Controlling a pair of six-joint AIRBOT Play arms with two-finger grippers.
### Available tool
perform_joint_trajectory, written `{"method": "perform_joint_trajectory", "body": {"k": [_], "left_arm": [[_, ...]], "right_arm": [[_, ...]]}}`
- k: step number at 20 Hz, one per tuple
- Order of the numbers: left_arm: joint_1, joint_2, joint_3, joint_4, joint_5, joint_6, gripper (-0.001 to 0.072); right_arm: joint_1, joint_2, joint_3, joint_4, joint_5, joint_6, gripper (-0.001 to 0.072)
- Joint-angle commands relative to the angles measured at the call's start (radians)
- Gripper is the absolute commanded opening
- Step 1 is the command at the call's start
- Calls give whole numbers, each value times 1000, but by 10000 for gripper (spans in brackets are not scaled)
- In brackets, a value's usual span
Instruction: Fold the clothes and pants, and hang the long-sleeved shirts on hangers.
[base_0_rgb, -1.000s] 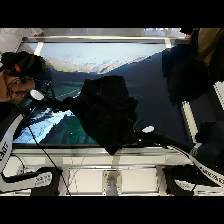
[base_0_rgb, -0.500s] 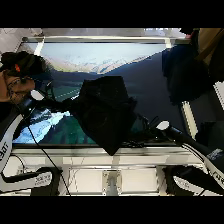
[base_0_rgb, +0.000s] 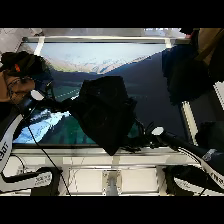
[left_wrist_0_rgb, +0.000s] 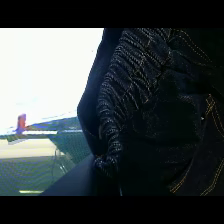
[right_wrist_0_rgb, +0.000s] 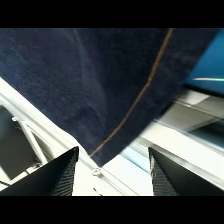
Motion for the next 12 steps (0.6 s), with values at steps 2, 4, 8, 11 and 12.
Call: {"method": "perform_joint_trajectory", "body": {"k": [2, 4, 8, 11, 12], "left_arm": [[1, 1, 0, 0, 0, 0, 52], [1, 1, 0, 0, 0, 0, 53], [0, 1, 0, 0, 0, 0, 52], [0, 1, 0, -3, 0, 0, 53], [0, 1, 0, -3, -3, 0, 53]], "right_arm": [[16, -40, 14, 92, -24, -32, 523], [16, -61, 19, 101, -19, -31, 520], [49, -97, 44, 113, -12, -31, 483], [59, -105, 87, 126, -16, -32, 276], [59, -104, 109, 123, -18, -33, 146]]}}
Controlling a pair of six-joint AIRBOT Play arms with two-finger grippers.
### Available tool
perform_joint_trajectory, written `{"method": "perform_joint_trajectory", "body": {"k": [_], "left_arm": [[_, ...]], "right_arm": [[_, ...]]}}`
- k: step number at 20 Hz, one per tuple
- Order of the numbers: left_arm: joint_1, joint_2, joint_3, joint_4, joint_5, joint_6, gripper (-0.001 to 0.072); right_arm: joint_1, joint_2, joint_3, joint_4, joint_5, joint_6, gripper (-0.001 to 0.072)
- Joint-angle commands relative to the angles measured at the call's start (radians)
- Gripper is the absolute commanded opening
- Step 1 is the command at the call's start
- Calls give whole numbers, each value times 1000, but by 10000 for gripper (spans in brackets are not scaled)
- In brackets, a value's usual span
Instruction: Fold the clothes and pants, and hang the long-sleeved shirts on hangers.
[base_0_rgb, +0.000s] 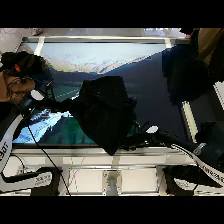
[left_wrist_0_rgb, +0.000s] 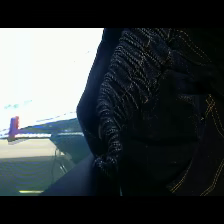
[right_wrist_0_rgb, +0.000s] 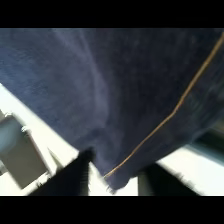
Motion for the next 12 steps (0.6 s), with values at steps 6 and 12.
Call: {"method": "perform_joint_trajectory", "body": {"k": [6, 12], "left_arm": [[3, 72, 0, 2, -65, 5, 52], [5, 217, 0, -3, -109, -34, 52]], "right_arm": [[-6, 29, 215, -89, 77, -58, -4], [-164, 174, 323, -377, 45, 39, -3]]}}
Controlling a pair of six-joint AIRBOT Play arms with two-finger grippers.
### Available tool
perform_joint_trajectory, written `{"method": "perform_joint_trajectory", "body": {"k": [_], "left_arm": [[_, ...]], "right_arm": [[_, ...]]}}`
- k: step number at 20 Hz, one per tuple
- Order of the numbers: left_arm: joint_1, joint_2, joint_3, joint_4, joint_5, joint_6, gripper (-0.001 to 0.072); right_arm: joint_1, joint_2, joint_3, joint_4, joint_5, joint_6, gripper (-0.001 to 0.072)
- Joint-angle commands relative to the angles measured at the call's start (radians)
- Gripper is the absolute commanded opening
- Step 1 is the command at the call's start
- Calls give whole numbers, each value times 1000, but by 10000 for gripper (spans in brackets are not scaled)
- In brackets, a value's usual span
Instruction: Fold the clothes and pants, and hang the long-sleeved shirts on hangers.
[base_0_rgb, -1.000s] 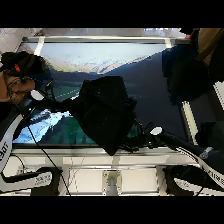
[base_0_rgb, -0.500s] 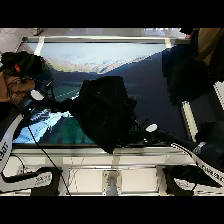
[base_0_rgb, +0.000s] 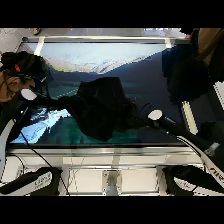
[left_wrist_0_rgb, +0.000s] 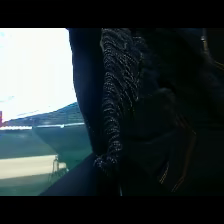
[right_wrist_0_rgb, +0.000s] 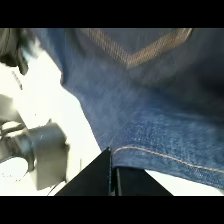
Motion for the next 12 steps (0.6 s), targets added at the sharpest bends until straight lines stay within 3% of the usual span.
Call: {"method": "perform_joint_trajectory", "body": {"k": [1, 6, 8, 9, 10, 11, 12], "left_arm": [[-13, 55, 0, -3, -57, -40, 52], [-63, 63, 0, -4, -90, -40, 53], [-69, 63, 0, -23, -109, -39, 53], [-69, 63, 0, -42, -121, -39, 59], [-69, 63, 0, -60, -122, -39, 68], [-68, 63, 0, -80, -122, -39, 206], [-68, 64, 0, -103, -122, -39, 519]], "right_arm": [[-90, 51, 62, -169, -42, 41, -3], [-165, 51, 111, -177, -59, 40, -1], [-165, 51, 144, -200, -58, 39, 38], [-165, 51, 162, -210, -54, 38, 165], [-165, 51, 182, -217, -51, 39, 375], [-165, 51, 205, -222, -39, 39, 497], [-165, 51, 230, -225, -16, 39, 496]]}}
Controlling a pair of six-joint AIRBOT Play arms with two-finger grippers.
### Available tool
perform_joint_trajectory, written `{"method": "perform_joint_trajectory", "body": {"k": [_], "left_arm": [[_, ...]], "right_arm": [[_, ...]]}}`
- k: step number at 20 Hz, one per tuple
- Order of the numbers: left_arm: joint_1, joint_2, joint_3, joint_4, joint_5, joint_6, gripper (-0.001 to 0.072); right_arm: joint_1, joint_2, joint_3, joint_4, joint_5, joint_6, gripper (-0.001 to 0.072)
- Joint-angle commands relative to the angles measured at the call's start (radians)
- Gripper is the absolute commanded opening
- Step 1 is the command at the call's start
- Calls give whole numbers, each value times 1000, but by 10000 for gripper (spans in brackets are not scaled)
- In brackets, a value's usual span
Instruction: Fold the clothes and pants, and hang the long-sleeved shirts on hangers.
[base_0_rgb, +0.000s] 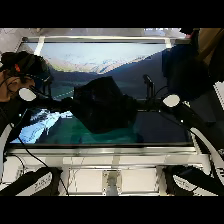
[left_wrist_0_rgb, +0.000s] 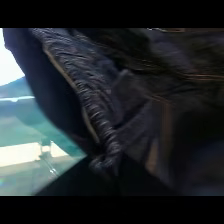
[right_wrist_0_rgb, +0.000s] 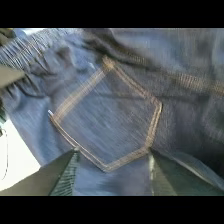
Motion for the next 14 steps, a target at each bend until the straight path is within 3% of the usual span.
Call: {"method": "perform_joint_trajectory", "body": {"k": [1, 7, 14], "left_arm": [[-3, 3, 0, -81, -11, 0, 709], [-3, 52, 0, -150, 0, 11, 694], [-3, 266, 0, -149, 104, 53, 694]], "right_arm": [[-6, 1, 83, -27, 55, 2, 496], [-6, 2, 260, -31, 177, 3, 494], [-6, 2, 344, -51, 180, 2, 494]]}}
